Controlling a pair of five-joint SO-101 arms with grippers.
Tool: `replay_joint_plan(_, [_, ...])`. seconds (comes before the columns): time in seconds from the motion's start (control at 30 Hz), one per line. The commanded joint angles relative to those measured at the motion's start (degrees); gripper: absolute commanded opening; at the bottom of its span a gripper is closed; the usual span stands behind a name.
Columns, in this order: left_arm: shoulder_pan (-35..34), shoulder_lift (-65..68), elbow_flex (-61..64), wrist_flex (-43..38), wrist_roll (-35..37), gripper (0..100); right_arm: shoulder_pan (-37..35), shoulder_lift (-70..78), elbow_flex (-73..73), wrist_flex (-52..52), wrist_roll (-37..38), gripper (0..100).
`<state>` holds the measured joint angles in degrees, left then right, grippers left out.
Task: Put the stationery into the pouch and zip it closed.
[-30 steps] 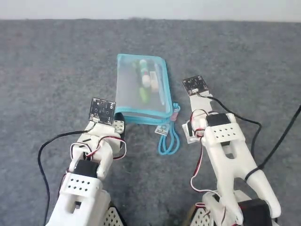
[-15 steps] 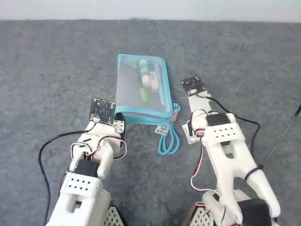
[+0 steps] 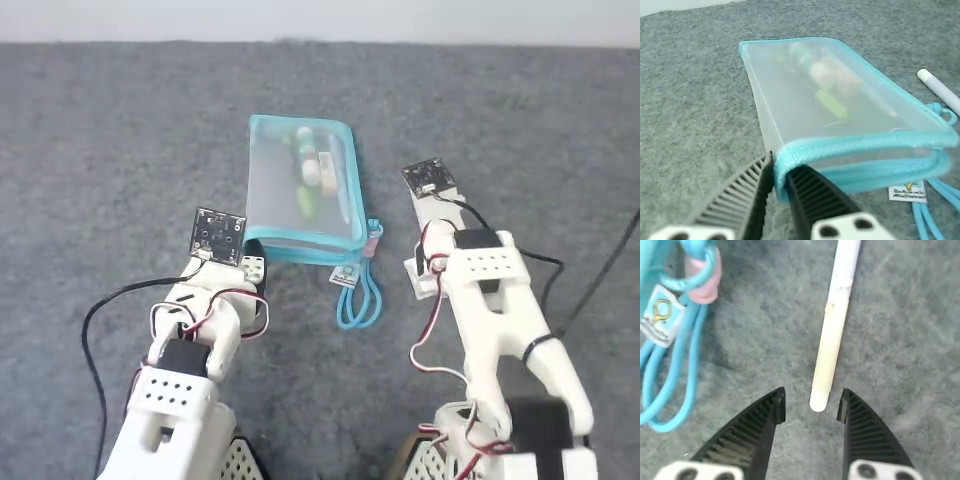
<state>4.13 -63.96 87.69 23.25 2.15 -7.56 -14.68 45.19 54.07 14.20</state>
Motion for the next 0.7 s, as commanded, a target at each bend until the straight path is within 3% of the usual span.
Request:
replay_joint_plan(0.0, [-0.3, -1.3, -0.4, -1.5, -0.6, 1, 1.0, 0.8, -3.3, -2.1, 1.2, 18.1])
replay_joint_plan(0.67, [-0.3, -1.3, -0.4, -1.4, -0.6, 1, 4.6, 3.2, -5.4, -2.4, 1.3, 18.4])
